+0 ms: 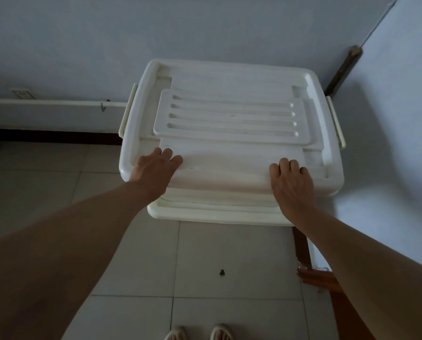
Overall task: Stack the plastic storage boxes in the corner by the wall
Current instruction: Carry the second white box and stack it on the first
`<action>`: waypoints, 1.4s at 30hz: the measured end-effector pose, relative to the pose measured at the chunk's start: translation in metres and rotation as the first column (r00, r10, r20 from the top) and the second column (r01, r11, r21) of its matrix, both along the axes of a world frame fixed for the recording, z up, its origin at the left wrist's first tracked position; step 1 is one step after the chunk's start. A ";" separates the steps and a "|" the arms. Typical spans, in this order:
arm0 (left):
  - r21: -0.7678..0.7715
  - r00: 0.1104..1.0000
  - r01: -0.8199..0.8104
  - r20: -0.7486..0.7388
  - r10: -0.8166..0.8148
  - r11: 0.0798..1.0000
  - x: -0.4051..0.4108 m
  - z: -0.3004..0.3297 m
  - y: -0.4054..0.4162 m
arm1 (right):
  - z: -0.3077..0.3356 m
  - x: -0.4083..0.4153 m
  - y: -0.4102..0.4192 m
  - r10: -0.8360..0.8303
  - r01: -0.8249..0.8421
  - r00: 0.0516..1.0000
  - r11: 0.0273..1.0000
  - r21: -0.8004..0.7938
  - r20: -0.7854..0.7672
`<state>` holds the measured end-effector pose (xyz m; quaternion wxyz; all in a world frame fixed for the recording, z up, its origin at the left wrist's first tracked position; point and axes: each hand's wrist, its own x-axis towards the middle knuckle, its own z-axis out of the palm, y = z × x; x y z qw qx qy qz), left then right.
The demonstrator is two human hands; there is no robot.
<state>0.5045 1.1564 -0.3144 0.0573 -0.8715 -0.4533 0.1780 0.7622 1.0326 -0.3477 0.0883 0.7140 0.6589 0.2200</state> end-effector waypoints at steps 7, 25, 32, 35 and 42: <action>0.027 1.000 -0.017 -0.005 0.017 0.999 0.004 -0.006 -0.004 | 0.003 0.001 -0.002 -0.027 0.027 0.999 0.999 -0.034 0.023; 0.037 0.990 -0.127 -0.061 0.129 0.991 0.015 -0.007 -0.011 | 0.009 -0.005 -0.006 -0.194 0.181 0.979 0.969 -0.169 -0.063; -0.049 0.991 -0.115 -0.078 0.111 0.992 0.021 0.019 -0.020 | 0.039 -0.009 -0.011 -0.277 0.178 0.944 0.884 -0.432 -0.179; -0.092 0.994 -0.100 -0.046 0.097 0.991 0.019 0.043 -0.026 | 0.063 -0.015 -0.013 -0.266 0.146 0.946 0.860 -0.489 -0.185; -0.094 0.995 -0.093 0.028 0.096 0.991 0.002 0.102 -0.042 | 0.130 -0.034 -0.021 -0.239 0.122 0.949 0.881 -0.457 -0.208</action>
